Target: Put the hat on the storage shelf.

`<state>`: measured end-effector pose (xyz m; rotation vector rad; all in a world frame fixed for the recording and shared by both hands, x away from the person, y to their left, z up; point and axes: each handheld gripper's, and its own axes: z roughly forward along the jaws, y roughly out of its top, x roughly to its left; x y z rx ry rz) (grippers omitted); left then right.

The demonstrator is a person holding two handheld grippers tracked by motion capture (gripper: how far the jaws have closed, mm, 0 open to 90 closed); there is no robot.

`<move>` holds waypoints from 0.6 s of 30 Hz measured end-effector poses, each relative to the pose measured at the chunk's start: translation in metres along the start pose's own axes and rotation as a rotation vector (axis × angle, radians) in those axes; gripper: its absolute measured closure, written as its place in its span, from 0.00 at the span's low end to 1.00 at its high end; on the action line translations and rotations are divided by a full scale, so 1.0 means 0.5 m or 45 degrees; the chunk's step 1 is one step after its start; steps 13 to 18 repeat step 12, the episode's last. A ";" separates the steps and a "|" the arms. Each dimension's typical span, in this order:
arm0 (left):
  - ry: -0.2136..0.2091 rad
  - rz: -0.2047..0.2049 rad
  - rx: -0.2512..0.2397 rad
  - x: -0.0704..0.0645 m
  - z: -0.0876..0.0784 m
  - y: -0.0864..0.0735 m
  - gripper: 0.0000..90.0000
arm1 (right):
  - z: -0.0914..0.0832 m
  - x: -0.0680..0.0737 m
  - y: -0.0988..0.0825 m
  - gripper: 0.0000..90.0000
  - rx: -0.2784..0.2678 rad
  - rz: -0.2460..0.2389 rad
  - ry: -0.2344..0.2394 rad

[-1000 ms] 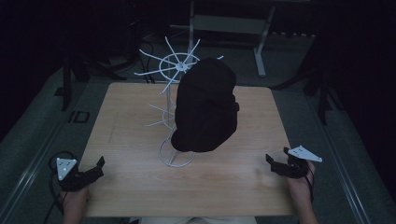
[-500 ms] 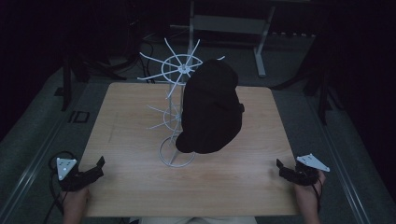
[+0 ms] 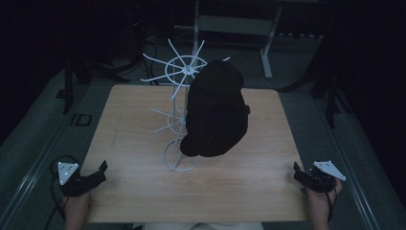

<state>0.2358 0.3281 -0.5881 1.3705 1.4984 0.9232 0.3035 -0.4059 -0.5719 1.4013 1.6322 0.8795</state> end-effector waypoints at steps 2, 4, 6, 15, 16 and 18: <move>-0.001 0.001 0.000 0.000 0.000 0.000 0.02 | -0.001 -0.002 -0.001 0.16 0.000 0.019 -0.028; -0.002 -0.002 -0.001 0.000 0.000 0.000 0.02 | 0.000 -0.006 -0.001 0.16 0.005 0.029 -0.045; -0.002 0.000 -0.003 0.000 0.000 0.000 0.02 | 0.001 -0.008 0.000 0.16 0.011 0.043 -0.048; -0.003 -0.004 -0.003 0.000 0.000 0.000 0.02 | 0.004 -0.010 0.000 0.16 0.029 0.052 -0.062; -0.003 -0.004 -0.003 0.000 0.000 0.000 0.02 | 0.004 -0.010 0.000 0.16 0.029 0.052 -0.062; -0.003 -0.004 -0.003 0.000 0.000 0.000 0.02 | 0.004 -0.010 0.000 0.16 0.029 0.052 -0.062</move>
